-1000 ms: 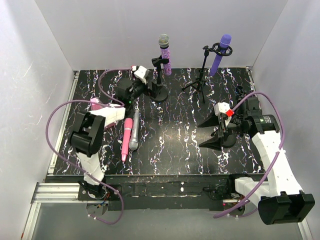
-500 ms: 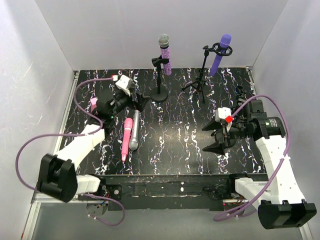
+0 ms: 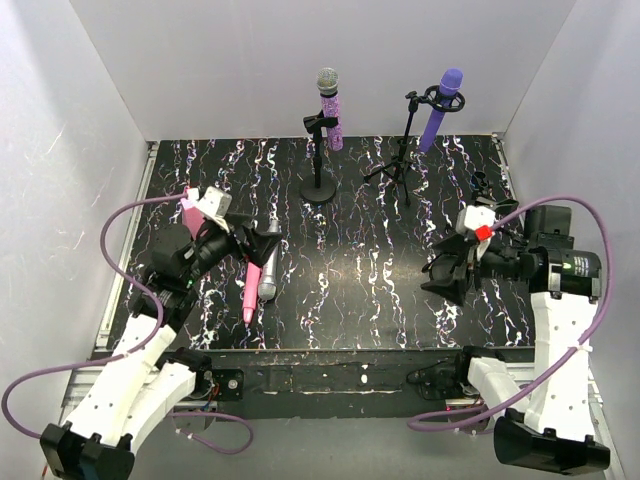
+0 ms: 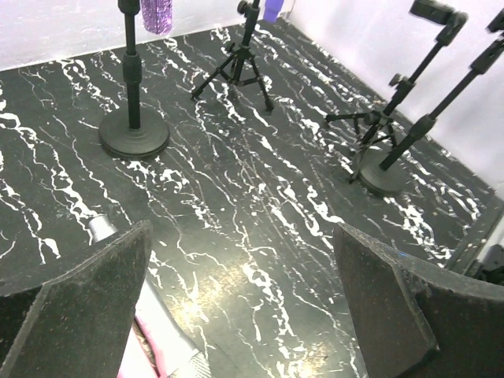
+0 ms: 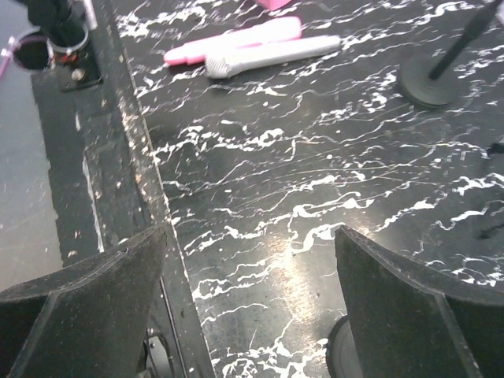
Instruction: Attach the microphones to the stand
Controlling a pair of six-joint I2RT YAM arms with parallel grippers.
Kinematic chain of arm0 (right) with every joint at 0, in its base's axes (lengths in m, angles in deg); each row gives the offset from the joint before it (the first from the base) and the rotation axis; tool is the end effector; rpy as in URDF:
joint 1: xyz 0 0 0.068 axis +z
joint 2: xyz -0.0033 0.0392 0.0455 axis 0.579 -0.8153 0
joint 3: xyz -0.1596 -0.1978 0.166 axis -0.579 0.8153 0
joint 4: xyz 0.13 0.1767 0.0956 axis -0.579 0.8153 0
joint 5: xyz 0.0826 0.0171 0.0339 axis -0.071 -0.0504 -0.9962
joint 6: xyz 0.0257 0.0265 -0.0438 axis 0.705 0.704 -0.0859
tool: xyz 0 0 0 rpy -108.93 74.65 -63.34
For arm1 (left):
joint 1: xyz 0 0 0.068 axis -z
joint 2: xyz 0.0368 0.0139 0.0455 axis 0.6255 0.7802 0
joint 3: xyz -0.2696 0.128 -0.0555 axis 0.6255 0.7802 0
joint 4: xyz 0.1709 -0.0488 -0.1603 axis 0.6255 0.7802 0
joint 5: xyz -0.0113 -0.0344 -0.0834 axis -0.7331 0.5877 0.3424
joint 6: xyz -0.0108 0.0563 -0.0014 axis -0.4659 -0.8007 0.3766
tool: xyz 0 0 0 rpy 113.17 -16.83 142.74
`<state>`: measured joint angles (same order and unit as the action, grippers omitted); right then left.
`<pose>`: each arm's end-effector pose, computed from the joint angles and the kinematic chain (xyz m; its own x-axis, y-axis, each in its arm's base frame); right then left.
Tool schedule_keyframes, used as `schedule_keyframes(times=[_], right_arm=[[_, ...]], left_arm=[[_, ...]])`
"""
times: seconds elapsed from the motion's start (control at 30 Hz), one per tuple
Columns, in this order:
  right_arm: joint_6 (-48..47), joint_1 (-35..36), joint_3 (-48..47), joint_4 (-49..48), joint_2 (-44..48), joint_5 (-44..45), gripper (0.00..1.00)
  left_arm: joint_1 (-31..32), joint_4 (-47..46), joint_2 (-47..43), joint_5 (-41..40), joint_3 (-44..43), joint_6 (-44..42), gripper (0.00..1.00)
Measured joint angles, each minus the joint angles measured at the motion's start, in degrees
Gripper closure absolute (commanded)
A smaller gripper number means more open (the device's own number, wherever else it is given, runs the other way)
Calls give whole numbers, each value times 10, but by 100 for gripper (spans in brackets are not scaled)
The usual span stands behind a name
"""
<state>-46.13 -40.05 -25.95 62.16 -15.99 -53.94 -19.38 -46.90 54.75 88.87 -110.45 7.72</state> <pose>0.0718 0.0305 0.3933 -0.0068 -0.3932 -0.9194 -0.9494 0.2911 -0.1175 0.1292 -0.0618 0.3492 -0.2486 -0.1029 -0.9631 0.6277 0.7402 -0.2411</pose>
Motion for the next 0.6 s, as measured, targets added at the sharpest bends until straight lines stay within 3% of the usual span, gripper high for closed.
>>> schedule_keyframes(times=[0.3, 0.6], right_arm=[[113, -87, -87, -10, -7, -41, 7], [302, -162, -106, -118, -33, -26, 9]], left_arm=[[0, 63, -34, 8, -13, 35, 2], [0, 106, -18, 30, -26, 40, 2]])
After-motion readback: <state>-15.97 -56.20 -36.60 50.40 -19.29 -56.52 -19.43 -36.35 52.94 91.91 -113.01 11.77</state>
